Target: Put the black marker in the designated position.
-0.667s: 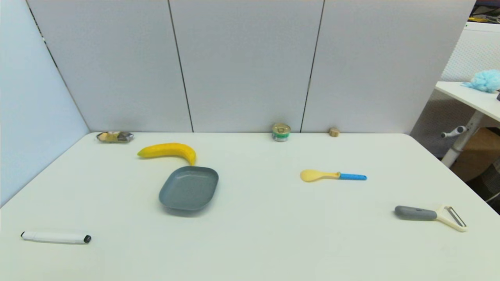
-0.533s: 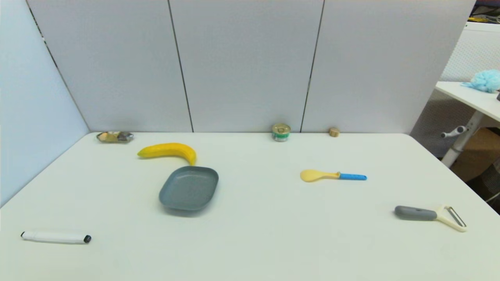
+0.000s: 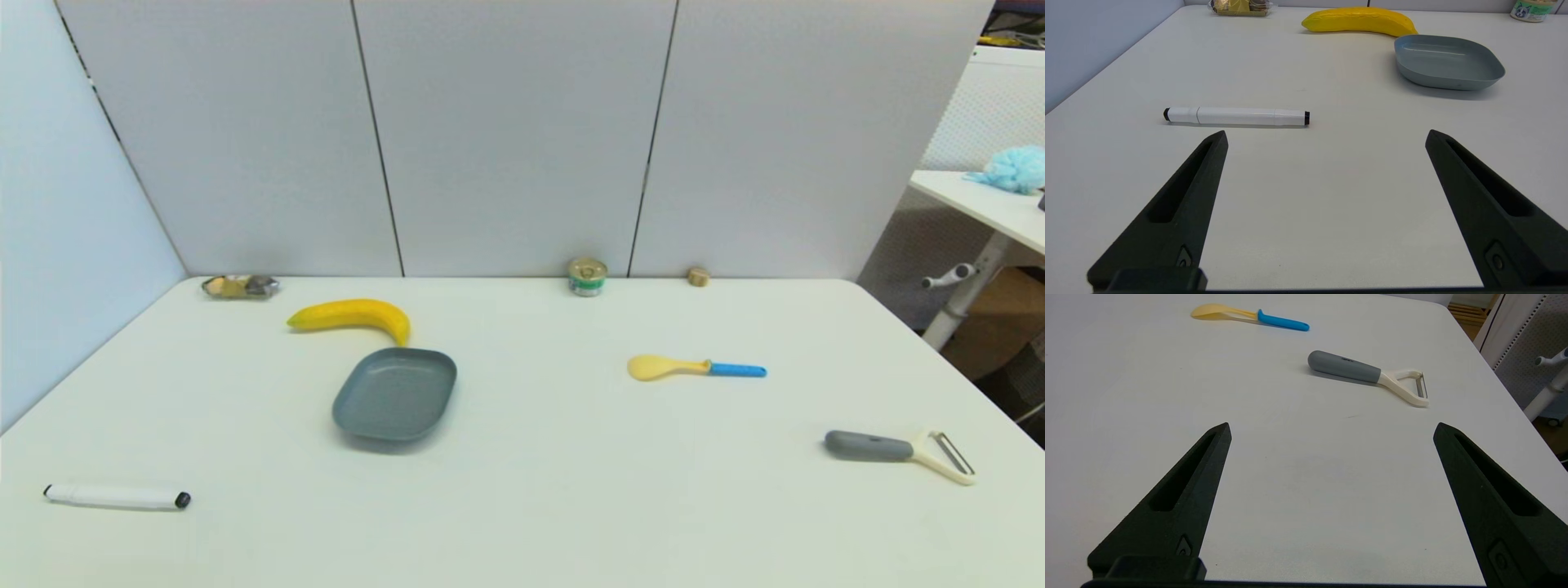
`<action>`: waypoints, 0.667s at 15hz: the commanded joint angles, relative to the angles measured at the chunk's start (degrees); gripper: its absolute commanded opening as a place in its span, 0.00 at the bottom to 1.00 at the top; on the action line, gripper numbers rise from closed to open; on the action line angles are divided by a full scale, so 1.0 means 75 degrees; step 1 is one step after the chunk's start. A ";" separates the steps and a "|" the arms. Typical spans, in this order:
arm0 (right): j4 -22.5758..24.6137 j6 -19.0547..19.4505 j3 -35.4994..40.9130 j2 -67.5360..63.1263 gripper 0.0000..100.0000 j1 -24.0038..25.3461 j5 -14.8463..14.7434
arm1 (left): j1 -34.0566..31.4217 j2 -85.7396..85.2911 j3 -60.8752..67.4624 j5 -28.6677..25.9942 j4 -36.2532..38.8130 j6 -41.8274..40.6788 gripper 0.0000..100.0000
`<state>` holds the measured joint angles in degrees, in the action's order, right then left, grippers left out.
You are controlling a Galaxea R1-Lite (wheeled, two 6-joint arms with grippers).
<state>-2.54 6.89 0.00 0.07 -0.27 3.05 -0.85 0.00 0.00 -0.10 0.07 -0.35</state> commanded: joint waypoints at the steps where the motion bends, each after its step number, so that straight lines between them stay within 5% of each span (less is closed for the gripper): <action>1: -0.0002 0.0007 0.0000 0.0014 1.00 0.0001 0.0004 | -0.0003 0.0012 0.0000 0.0001 0.0002 0.0000 1.00; 10: -0.0002 0.0007 0.0000 0.0014 1.00 0.0001 0.0004 | -0.0015 0.0961 -0.0973 0.0025 -0.0162 0.0012 1.00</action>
<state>-2.56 6.86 0.00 0.07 -0.27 3.05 -0.88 1.48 -1.16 0.05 -0.29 -0.11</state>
